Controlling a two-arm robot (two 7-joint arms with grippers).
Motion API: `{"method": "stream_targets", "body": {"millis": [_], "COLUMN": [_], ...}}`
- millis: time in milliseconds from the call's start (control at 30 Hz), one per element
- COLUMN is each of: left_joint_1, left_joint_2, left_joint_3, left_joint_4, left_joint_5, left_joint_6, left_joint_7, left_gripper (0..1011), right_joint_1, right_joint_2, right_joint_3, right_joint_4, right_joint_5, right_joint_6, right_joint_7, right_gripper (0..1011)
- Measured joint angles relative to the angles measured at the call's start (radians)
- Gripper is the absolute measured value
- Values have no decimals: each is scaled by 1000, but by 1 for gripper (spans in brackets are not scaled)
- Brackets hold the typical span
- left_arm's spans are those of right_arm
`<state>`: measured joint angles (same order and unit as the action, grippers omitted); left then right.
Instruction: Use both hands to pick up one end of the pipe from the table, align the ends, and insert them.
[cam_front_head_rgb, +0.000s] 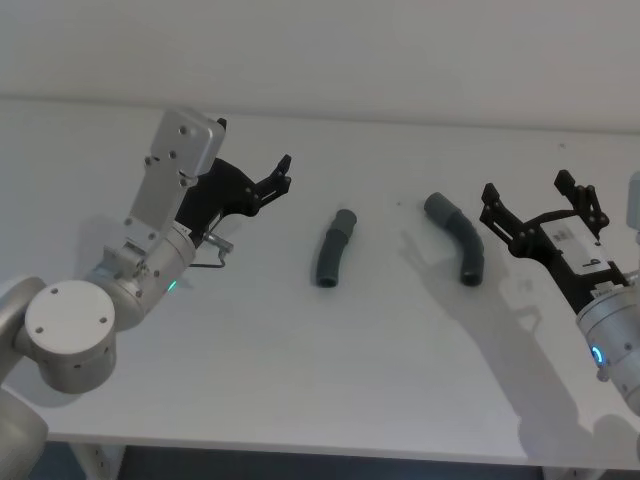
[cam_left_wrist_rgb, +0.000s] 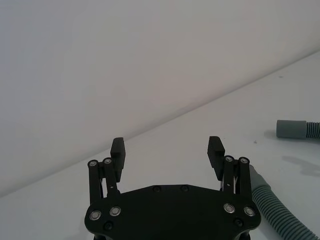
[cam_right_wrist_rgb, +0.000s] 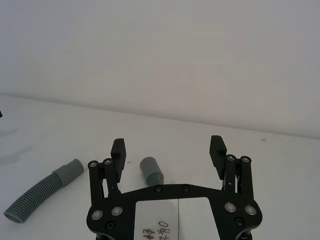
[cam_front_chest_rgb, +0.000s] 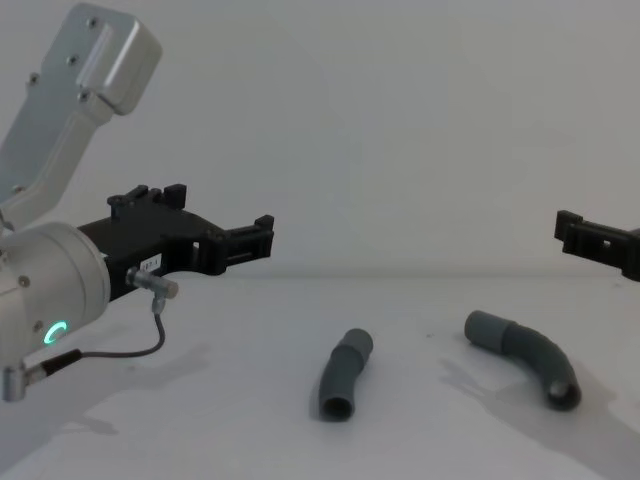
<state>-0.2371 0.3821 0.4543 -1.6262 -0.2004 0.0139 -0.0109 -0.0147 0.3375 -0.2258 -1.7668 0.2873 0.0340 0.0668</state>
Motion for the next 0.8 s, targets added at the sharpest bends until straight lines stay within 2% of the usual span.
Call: {"method": "stream_targets", "body": {"millis": [800], "left_joint_1": [-1], "left_joint_2": [-1], "left_joint_3": [0], "left_joint_4": [0], "left_joint_5": [0], "left_joint_6": [6], "left_joint_7": [-1], "left_gripper": [1002], "right_joint_1": [0], "right_joint_2": [0], "right_joint_3": [0], "right_joint_4": [0], "right_joint_5": [0], "right_joint_6": [0], "right_joint_7": [0], "right_gripper": [1001]}}
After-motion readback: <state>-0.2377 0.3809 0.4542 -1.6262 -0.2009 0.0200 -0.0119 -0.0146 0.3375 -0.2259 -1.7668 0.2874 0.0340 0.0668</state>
